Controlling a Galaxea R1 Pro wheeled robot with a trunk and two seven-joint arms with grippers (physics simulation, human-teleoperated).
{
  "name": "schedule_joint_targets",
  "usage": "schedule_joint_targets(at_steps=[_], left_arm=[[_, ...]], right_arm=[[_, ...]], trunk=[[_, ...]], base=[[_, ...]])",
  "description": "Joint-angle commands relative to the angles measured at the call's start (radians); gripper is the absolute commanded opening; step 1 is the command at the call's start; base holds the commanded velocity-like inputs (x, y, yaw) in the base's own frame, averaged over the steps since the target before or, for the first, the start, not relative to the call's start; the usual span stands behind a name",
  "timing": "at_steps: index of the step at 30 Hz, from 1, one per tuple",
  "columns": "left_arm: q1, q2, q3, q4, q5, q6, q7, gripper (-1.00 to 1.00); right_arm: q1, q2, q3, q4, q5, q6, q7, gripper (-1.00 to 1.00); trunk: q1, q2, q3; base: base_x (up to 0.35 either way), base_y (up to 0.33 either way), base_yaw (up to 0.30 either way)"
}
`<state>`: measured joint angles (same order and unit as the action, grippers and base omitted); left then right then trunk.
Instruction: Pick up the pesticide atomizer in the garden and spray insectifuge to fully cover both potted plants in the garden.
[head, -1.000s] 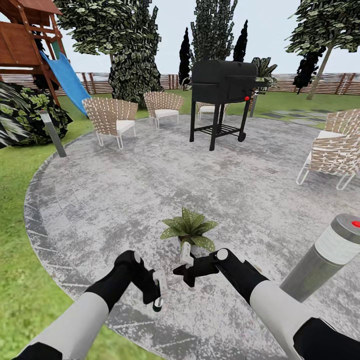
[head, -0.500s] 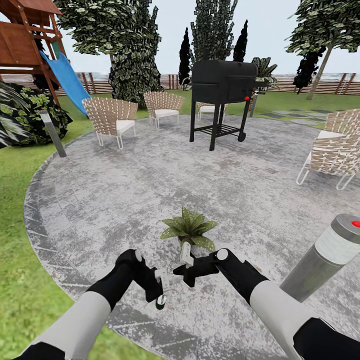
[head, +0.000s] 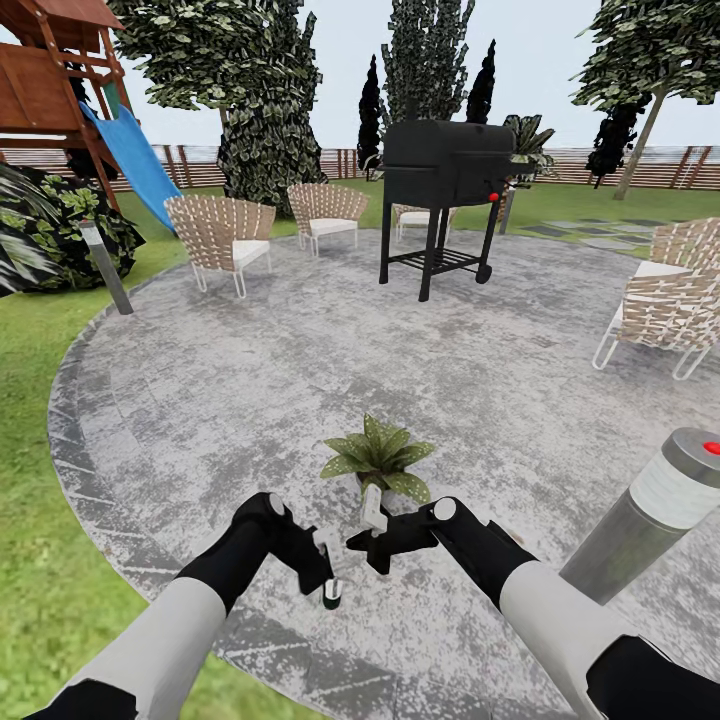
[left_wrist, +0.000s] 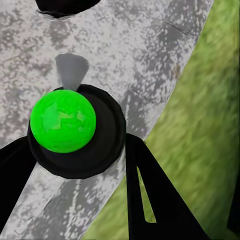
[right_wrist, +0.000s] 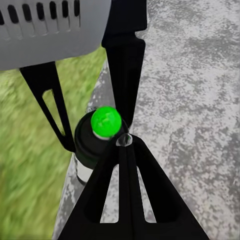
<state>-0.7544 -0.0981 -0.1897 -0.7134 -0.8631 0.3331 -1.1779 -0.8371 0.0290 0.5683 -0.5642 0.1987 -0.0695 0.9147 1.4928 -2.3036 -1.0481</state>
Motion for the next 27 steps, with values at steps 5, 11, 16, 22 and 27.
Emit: schedule_joint_targets(at_steps=[5,11,16,22,27], left_arm=[[0.000,0.000,0.001,-0.001,0.010,0.010,-0.005,-1.00],[0.000,-0.002,0.001,-0.001,0.025,0.010,-0.005,-1.00],[0.000,-0.005,0.001,-0.001,0.040,0.010,-0.005,-1.00],[-0.005,-0.013,0.001,-0.001,0.048,0.010,-0.005,-1.00],[-0.008,-0.015,0.001,-0.001,0.049,0.010,-0.005,-1.00]], right_arm=[[0.000,0.000,-0.001,0.000,0.011,-0.007,0.000,-1.00],[0.000,0.000,-0.001,0.001,0.011,-0.007,0.000,-1.00],[0.000,0.000,-0.001,0.001,0.011,-0.007,0.000,-1.00],[0.000,0.000,-0.001,0.003,0.011,-0.007,0.000,-1.00],[0.000,0.000,-0.001,0.003,0.011,-0.007,0.000,-1.00]], trunk=[[0.000,0.000,-0.001],[0.000,0.000,-0.001],[0.000,0.000,-0.001],[0.000,0.000,-0.001],[0.000,0.000,-0.001]], base=[[0.000,0.000,0.000],[0.000,0.000,0.000],[0.000,0.000,0.000],[0.000,0.000,0.000],[0.000,0.000,0.000]])
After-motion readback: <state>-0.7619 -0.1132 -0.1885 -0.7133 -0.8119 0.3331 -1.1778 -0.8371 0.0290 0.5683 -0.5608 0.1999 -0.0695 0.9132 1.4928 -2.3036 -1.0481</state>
